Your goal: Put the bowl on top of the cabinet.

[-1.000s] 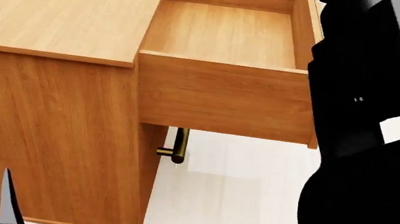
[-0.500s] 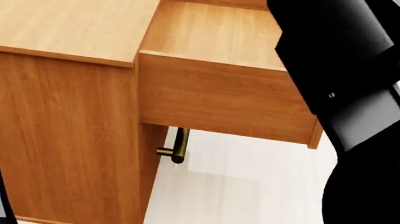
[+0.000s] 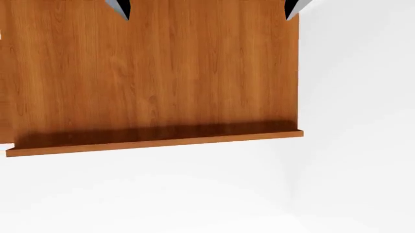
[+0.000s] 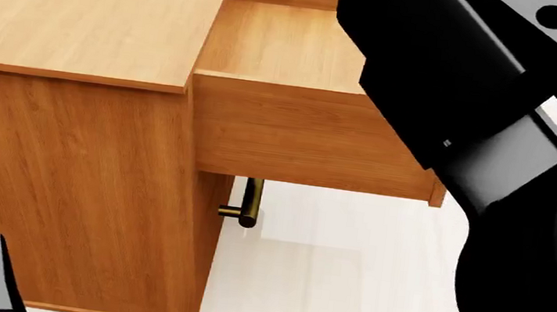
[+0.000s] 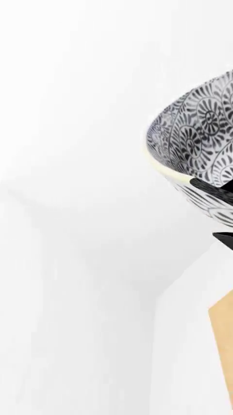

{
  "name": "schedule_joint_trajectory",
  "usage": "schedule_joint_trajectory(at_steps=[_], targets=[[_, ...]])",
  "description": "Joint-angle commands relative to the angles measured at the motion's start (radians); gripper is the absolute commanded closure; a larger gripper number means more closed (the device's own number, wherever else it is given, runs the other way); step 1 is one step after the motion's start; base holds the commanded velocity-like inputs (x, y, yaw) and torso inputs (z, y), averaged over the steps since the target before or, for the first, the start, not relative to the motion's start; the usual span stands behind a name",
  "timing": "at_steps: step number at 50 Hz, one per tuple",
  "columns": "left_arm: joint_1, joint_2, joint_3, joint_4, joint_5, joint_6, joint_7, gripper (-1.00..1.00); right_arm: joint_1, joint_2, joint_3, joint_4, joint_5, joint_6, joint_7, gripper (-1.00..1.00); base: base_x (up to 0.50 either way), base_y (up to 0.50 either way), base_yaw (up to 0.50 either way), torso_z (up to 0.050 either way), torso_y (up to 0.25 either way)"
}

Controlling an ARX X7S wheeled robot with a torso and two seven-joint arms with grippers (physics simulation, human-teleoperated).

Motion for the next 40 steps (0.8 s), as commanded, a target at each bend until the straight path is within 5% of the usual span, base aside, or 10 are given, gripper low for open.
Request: schedule_joint_trajectory(at_steps=[1, 15, 23, 40], targets=[[0.003, 0.001, -0.003, -0.013, -0.011, 0.038, 0.008, -1.00, 0.044, -0.006, 0.025, 0.029, -0.098, 0.166, -0.141, 1.00, 0.00, 0.00, 0.00, 0.000, 0.010], [0.005, -0.002, 0.004, -0.015, -0.012, 0.040, 0.005, -1.00, 0.035, -0.007, 0.015, -0.106, 0.047, 0.120, -0.062, 1.00, 0.00, 0.00, 0.00, 0.000, 0.000], [0.009, -0.006, 0.004, -0.010, -0.013, 0.041, 0.001, -1.00, -0.084, -0.007, 0.012, -0.162, -0.006, 0.193, 0.037, 1.00, 0.00, 0.00, 0.00, 0.000, 0.000], [0.014, -0.007, 0.018, -0.001, -0.007, 0.034, -0.004, -1.00, -0.189, -0.006, 0.015, -0.314, -0.169, 0.330, -0.012, 1.00, 0.00, 0.00, 0.00, 0.000, 0.001]])
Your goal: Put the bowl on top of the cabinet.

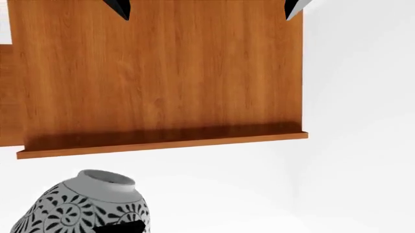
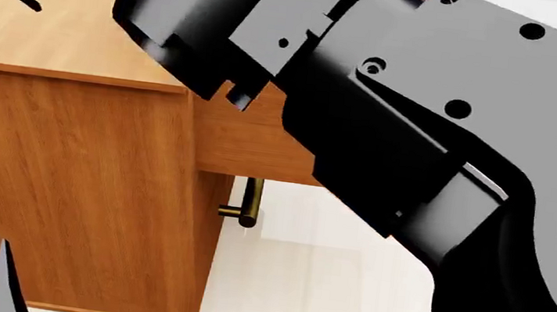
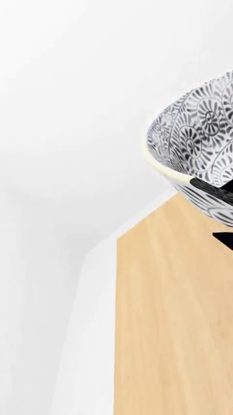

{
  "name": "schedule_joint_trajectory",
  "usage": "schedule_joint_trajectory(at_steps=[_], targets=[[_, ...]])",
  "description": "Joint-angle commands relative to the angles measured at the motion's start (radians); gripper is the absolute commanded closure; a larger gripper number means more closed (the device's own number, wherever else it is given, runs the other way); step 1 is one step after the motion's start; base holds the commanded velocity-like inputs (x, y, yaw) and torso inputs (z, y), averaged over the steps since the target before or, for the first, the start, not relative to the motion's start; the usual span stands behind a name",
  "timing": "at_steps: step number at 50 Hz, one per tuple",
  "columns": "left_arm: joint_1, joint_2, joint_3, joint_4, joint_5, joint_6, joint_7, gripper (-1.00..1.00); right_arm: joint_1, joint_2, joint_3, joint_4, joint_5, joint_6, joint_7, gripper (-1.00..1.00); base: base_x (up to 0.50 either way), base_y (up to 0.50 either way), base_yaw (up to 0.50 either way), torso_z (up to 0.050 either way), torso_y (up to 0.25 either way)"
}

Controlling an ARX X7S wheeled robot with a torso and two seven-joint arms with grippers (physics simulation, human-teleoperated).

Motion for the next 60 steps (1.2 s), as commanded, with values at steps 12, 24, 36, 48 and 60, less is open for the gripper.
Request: schedule_joint_trajectory(at_steps=[12, 24, 36, 48, 60], targets=[[0.002, -0.001, -0.001, -0.008, -0.015, 0.031, 0.004, -1.00, -0.156, -0.008, 0.022, -0.189, -0.335, 0.108, -0.170, 1.00, 0.00, 0.00, 0.00, 0.000, 0.001], [0.001, -0.005, 0.001, -0.016, -0.017, 0.037, 0.001, -1.00, -0.147, -0.008, 0.024, -0.189, -0.359, 0.113, -0.200, 1.00, 0.00, 0.00, 0.00, 0.000, 0.000], [0.004, -0.007, 0.009, -0.011, -0.014, 0.035, -0.001, -1.00, -0.052, -0.008, 0.025, -0.133, -0.327, 0.080, -0.209, -1.00, 0.00, 0.00, 0.00, 0.000, 0.000], [0.008, -0.010, 0.017, -0.009, -0.011, 0.037, -0.003, -1.00, 0.070, -0.008, 0.036, -0.084, -0.263, 0.063, -0.226, -1.00, 0.00, 0.00, 0.00, 0.000, 0.000], [0.008, -0.013, 0.022, -0.011, -0.011, 0.038, -0.004, -1.00, 0.297, -0.008, 0.028, 0.117, -0.094, -0.018, -0.308, -1.00, 0.00, 0.00, 0.00, 0.000, 0.000]])
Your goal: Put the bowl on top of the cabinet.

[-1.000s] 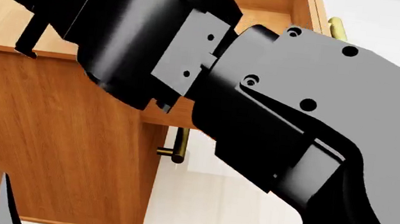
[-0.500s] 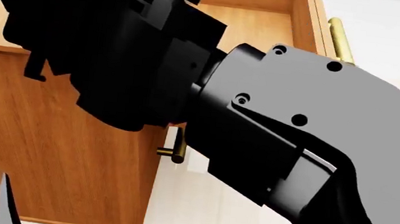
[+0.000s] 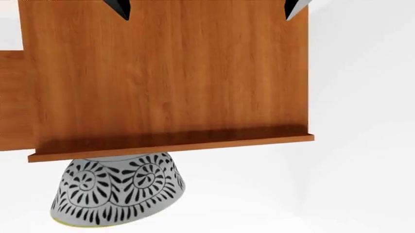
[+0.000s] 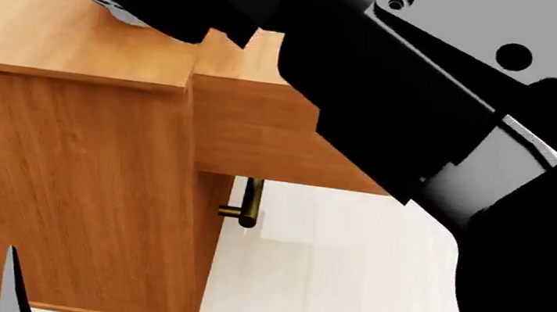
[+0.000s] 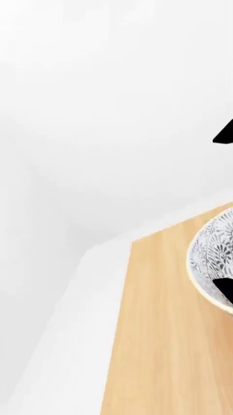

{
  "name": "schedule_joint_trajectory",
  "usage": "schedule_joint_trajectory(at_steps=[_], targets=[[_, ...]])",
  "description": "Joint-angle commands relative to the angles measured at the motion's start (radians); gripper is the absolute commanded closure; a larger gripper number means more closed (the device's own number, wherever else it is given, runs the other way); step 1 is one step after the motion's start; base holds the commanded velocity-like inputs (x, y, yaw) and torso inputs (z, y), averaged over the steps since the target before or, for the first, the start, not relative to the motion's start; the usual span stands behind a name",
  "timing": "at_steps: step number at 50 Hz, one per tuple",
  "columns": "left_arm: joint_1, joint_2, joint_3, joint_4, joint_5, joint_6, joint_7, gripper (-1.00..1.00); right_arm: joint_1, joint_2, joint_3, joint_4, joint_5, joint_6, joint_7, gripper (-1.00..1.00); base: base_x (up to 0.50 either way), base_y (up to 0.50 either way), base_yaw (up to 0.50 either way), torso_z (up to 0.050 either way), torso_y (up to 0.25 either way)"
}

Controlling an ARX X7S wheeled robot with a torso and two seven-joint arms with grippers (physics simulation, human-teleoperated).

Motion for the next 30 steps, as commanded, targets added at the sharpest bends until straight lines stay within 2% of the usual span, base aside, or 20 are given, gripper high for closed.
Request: schedule_joint_trajectory(at_steps=[1, 5, 8, 16, 21, 23, 28, 30], targets=[[0.005, 0.001, -0.004, -0.008, -0.014, 0.033, 0.010, -1.00, 0.177, -0.008, 0.011, 0.159, 0.114, -0.066, -0.078, -1.00, 0.00, 0.00, 0.00, 0.000, 0.000], [0.006, 0.000, 0.000, -0.009, -0.012, 0.034, 0.010, -1.00, 0.215, -0.008, 0.034, 0.232, 0.106, -0.073, -0.101, -1.00, 0.00, 0.00, 0.00, 0.000, 0.000], [0.007, -0.001, 0.002, -0.012, -0.011, 0.036, 0.010, -1.00, 0.216, -0.008, 0.102, 0.272, 0.037, -0.054, -0.124, -1.00, 0.00, 0.00, 0.00, 0.000, 0.000], [0.003, -0.001, 0.008, -0.025, -0.011, 0.041, 0.010, -1.00, 0.216, -0.008, 0.182, 0.396, -0.115, -0.064, -0.186, -1.00, 0.00, 0.00, 0.00, 0.000, 0.000], [0.003, 0.000, 0.012, -0.033, -0.009, 0.045, 0.009, -1.00, 0.216, -0.008, 0.350, 0.506, -0.284, -0.067, -0.226, -1.00, 0.00, 0.00, 0.00, 0.000, 0.000], [0.002, 0.000, 0.014, -0.033, -0.008, 0.044, 0.009, -1.00, 0.216, -0.008, 0.497, 0.561, -0.455, -0.078, -0.259, -1.00, 0.00, 0.00, 0.00, 0.000, 0.000], [-0.001, 0.002, 0.018, -0.057, -0.010, 0.055, 0.009, -1.00, 0.216, -0.003, 1.209, 0.595, -1.188, -0.113, -0.318, -1.00, 0.00, 0.00, 0.00, 0.000, 0.000], [-0.004, 0.002, 0.018, -0.060, -0.008, 0.054, 0.008, -1.00, 0.216, 0.029, 1.369, 0.552, -1.383, -0.101, -0.334, -1.00, 0.00, 0.00, 0.00, 0.000, 0.000]])
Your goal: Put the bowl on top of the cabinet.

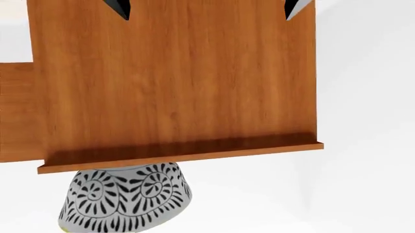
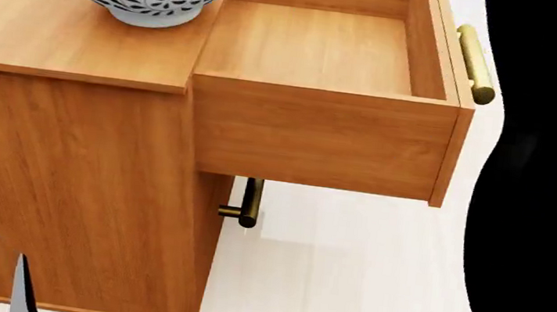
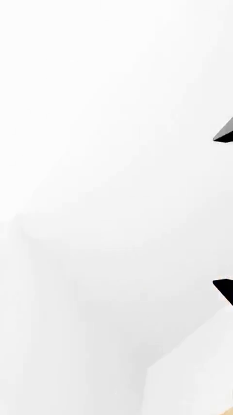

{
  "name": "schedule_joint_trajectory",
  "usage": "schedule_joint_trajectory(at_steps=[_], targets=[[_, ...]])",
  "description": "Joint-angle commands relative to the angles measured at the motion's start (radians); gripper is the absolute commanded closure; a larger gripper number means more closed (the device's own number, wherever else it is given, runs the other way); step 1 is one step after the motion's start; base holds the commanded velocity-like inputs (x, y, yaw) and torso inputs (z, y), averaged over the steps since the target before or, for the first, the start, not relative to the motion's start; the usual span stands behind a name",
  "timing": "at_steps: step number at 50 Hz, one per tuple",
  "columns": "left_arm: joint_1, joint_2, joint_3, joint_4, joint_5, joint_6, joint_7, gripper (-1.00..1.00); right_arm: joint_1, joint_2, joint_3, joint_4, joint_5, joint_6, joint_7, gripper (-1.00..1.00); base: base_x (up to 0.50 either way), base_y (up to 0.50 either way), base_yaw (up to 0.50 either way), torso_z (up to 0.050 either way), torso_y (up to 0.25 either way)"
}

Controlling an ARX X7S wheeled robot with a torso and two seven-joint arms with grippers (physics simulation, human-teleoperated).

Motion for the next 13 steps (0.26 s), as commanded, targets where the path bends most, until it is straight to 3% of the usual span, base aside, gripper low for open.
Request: schedule_joint_trajectory(at_steps=[1, 5, 6, 9, 13], targets=[[-0.003, 0.006, -0.002, -0.040, -0.009, 0.046, 0.008, -1.00, 0.011, 0.046, 0.849, 0.048, -0.894, -0.017, -0.110, -1.00, 0.00, 0.00, 0.00, 0.000, 0.000], [-0.011, 0.003, -0.010, -0.071, 0.002, 0.061, 0.000, -1.00, 0.011, 0.152, 0.935, -0.048, -0.932, -0.011, -0.024, -1.00, 0.00, 0.00, 0.00, 0.000, 0.000], [-0.016, 0.003, -0.011, -0.079, -0.002, 0.061, 0.001, -1.00, -0.046, 0.177, 0.958, -0.190, -0.935, 0.029, -0.039, -1.00, 0.00, 0.00, 0.00, 0.000, 0.000], [-0.025, 0.002, -0.017, -0.101, 0.007, 0.069, -0.005, -1.00, -0.425, 0.265, 0.998, -0.640, -1.041, 0.199, -0.158, -1.00, 0.00, 0.00, 0.00, 0.000, 0.000], [-0.043, 0.008, -0.015, -0.150, 0.026, 0.085, -0.014, -1.00, -0.728, 0.239, 1.206, -1.240, -1.073, 0.360, -0.211, -1.00, 0.00, 0.00, 0.00, 0.000, 0.000]])
